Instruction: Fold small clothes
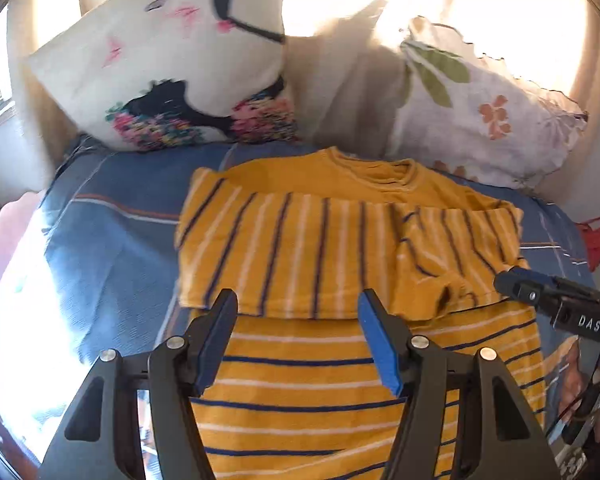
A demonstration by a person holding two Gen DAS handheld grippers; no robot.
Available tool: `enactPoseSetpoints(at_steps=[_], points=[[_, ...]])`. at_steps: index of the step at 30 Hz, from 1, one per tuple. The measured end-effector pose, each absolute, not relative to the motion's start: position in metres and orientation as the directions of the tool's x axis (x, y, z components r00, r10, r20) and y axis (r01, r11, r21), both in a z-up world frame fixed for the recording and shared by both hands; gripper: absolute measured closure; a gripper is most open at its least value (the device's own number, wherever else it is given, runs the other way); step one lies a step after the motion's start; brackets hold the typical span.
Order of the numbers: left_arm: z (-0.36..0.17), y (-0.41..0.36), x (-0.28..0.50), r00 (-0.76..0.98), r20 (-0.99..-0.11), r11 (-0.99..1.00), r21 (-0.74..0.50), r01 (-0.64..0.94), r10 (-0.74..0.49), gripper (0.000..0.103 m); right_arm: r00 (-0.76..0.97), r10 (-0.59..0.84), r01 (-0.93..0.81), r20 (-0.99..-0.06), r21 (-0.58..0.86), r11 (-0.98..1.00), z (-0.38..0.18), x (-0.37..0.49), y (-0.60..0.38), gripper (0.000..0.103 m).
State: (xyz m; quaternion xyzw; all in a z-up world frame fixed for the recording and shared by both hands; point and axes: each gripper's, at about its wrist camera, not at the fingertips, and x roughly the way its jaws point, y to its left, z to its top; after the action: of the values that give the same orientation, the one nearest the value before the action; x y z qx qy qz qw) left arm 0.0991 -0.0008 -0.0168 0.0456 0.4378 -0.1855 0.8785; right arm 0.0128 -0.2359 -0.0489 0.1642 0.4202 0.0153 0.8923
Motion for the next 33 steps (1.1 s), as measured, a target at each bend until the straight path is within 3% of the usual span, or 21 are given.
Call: enactPoseSetpoints(at_steps=[3, 10, 15, 16, 17, 18, 24, 28, 33], points=[[-0.024, 0.028, 0.099, 0.55, -0.798, 0.946, -0.078, 0.313, -0.248, 0.041, 0.632, 0.155, 0.021, -0.759, 0.216, 0.976, -0.053, 0.031, -0.198, 0.033], [-0.035, 0.062, 0.102, 0.534, -0.811, 0.954, -0.095, 0.285, -0.241, 0.041, 0.669, 0.011, -0.193, -0.743, -0.159, 0.968, -0.056, 0.017, -0.121, 0.033], [-0.05, 0.056, 0.111, 0.506, -0.83, 0.948, -0.083, 0.309, -0.237, 0.041, 0.677, -0.156, -0.204, -0.719, -0.388, 0.899, -0.079, 0.024, -0.105, 0.034], [-0.051, 0.053, 0.111, 0.503, -0.831, 0.946, -0.076, 0.316, -0.235, 0.041, 0.677, -0.16, -0.215, -0.718, -0.401, 0.891, -0.082, 0.029, -0.104, 0.046], [-0.052, 0.05, 0.111, 0.502, -0.833, 0.943, -0.07, 0.324, -0.235, 0.041, 0.669, -0.155, -0.222, -0.727, -0.395, 0.891, -0.082, 0.034, -0.104, 0.083], [-0.052, 0.049, 0.111, 0.501, -0.832, 0.941, -0.068, 0.331, -0.237, 0.041, 0.652, -0.151, -0.218, -0.743, -0.374, 0.901, -0.081, 0.04, -0.106, 0.094], [-0.044, 0.04, 0.127, 0.51, -0.819, 0.938, -0.093, 0.334, -0.263, 0.041, 0.682, -0.122, 0.111, -0.721, -0.062, 0.992, -0.041, 0.05, -0.203, 0.095], [-0.047, 0.028, 0.156, 0.529, -0.814, 0.946, -0.075, 0.314, -0.241, 0.041, 0.647, -0.139, 0.298, -0.75, 0.08, 0.951, -0.048, 0.047, -0.273, 0.098], [-0.07, 0.013, 0.187, 0.496, -0.847, 0.957, -0.048, 0.287, -0.191, 0.041, 0.578, -0.205, 0.46, -0.79, 0.108, 0.881, -0.07, 0.038, -0.327, 0.102]])
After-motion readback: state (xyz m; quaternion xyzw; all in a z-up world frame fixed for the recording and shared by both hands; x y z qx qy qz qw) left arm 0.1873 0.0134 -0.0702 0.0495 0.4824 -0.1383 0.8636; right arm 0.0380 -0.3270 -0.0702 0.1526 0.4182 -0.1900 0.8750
